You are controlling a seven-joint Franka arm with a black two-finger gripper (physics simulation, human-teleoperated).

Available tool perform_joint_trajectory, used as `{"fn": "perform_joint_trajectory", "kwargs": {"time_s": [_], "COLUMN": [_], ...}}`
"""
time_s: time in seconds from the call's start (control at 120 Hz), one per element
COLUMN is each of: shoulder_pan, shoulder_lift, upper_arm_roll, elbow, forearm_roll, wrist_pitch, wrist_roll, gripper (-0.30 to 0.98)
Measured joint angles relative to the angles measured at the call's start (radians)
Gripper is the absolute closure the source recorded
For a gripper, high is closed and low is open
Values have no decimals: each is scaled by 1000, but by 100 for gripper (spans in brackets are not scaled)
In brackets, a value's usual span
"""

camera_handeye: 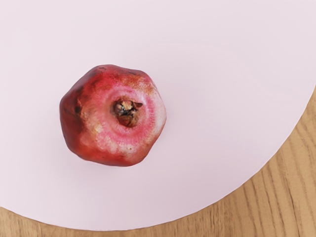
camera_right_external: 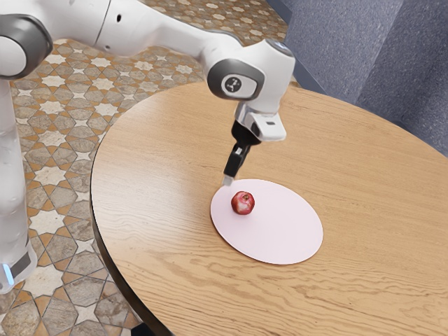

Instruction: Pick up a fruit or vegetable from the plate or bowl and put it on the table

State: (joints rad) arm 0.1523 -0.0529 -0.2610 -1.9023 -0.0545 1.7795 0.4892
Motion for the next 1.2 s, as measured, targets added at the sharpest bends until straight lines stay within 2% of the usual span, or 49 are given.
{"fn": "perform_joint_trajectory", "kwargs": {"time_s": [0.342, 0.617, 1.2], "shoulder_pan": [-40, -2, -12], "shoulder_lift": [93, 138, 207], "upper_arm_roll": [12, 28, 26], "elbow": [82, 84, 69], "forearm_roll": [1, 1, -2], "wrist_pitch": [29, 56, 121], "wrist_roll": [6, 10, 20], "gripper": [0, 0, 0]}}
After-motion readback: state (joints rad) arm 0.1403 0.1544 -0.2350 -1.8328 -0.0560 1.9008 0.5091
